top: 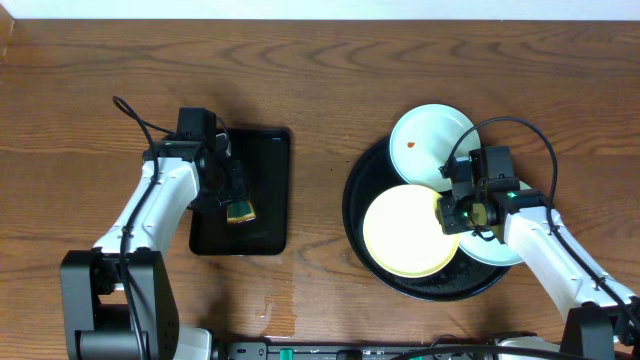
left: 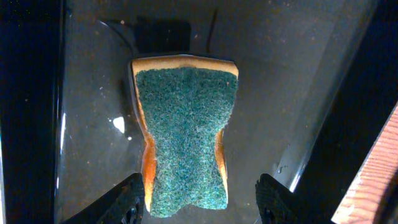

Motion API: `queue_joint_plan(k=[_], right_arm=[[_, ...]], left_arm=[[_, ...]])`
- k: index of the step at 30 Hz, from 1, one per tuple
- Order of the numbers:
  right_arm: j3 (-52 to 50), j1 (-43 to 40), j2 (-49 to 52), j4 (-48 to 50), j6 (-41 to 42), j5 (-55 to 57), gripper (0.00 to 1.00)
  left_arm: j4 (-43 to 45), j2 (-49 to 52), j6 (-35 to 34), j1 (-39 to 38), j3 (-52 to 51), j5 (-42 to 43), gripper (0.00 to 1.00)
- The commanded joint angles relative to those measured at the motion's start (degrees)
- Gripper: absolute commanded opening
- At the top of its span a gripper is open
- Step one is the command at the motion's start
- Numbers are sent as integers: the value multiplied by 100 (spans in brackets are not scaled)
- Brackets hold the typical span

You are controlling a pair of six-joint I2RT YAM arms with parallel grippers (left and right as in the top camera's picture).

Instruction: Clean dirty plates on tray and stack at the side

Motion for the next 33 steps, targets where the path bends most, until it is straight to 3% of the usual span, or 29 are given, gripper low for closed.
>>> queue_joint_plan(k=[1, 3, 8, 15, 18, 19, 21, 22, 27, 33], right_arm=[[-61, -11, 22, -50, 57, -57, 34], [-96, -11, 22, -37, 61, -57, 34], [-107, -11, 22, -74, 151, -59, 24], [-144, -11, 22, -210, 247, -59, 1], [-146, -11, 22, -232, 249, -59, 4], [-146, -11, 22, -212, 249, -59, 12], [-146, -11, 22, -90, 245, -55, 39], [-144, -11, 22, 0, 245, -57, 42], [-144, -11, 22, 632, 245, -83, 43], [-149, -11, 24, 887, 238, -190, 34]], left_arm=[[-15, -39, 76, 39, -39, -74, 59], [-13, -39, 76, 39, -39, -74, 59], [-15, -39, 76, 39, -39, -74, 59], [-11, -39, 76, 39, -39, -74, 59], [-15, -39, 76, 39, -39, -74, 59], [-15, -39, 76, 39, -39, -74, 59], [-13, -39, 76, 39, -39, -74, 59], [-13, -39, 76, 39, -39, -74, 59], [-15, -39, 76, 39, -39, -74, 59], [-15, -39, 76, 39, -39, -74, 59]])
